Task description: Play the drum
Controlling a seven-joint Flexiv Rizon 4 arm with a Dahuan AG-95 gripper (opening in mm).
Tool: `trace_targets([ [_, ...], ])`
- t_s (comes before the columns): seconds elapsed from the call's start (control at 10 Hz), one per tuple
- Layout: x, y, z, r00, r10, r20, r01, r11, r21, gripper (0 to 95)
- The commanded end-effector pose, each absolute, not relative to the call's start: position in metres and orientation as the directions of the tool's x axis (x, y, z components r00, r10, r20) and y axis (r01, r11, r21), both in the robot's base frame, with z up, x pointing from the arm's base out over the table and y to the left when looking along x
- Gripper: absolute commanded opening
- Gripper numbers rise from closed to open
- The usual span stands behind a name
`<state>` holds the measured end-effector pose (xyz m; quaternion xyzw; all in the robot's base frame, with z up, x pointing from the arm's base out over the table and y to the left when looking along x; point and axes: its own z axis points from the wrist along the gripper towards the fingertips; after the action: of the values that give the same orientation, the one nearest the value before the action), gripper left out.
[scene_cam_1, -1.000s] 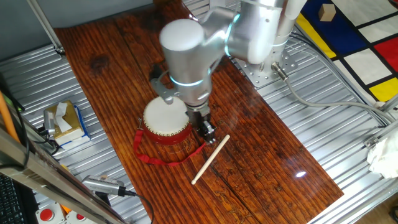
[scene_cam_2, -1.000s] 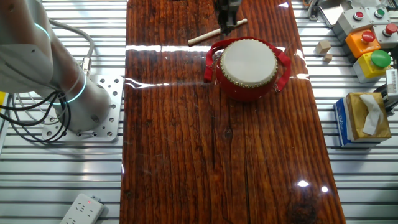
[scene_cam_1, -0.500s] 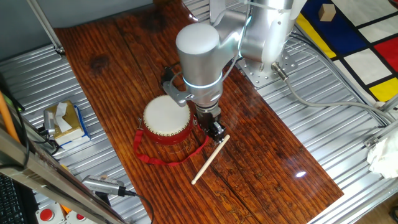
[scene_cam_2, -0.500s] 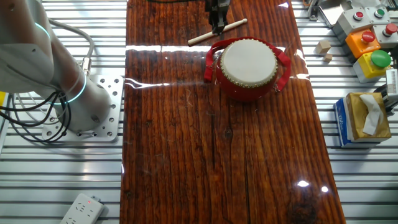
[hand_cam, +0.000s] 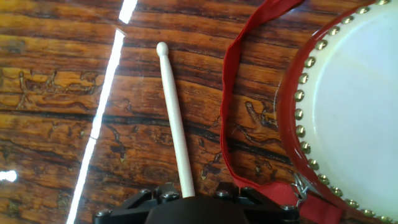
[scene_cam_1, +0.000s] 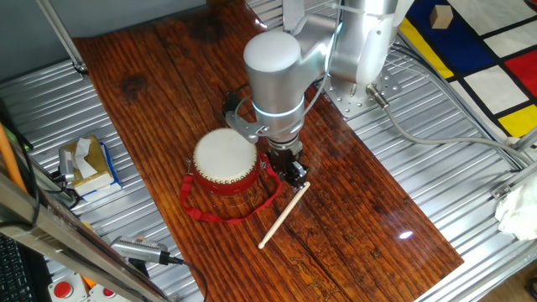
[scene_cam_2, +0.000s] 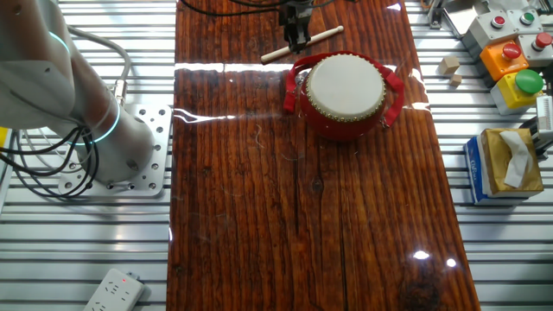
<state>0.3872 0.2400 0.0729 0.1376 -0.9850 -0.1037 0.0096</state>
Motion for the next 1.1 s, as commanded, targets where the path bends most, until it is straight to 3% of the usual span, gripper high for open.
trace_targets([
  [0.1, 0.3867, 0.2398, 0.072, -0.965, -0.263, -0.008, -0.259, 0.944, 0.204, 38.0],
  [0.3, 0.3865, 0.2397, 0.072, -0.969, -0.246, -0.003, -0.242, 0.95, 0.2, 38.0],
  [0.5, 0.3865, 0.2397, 0.072, -0.978, -0.21, 0.008, -0.205, 0.959, 0.195, 0.0],
  [1.1, 0.3865, 0.2397, 0.072, -0.963, -0.267, 0.012, -0.26, 0.945, 0.2, 0.0],
])
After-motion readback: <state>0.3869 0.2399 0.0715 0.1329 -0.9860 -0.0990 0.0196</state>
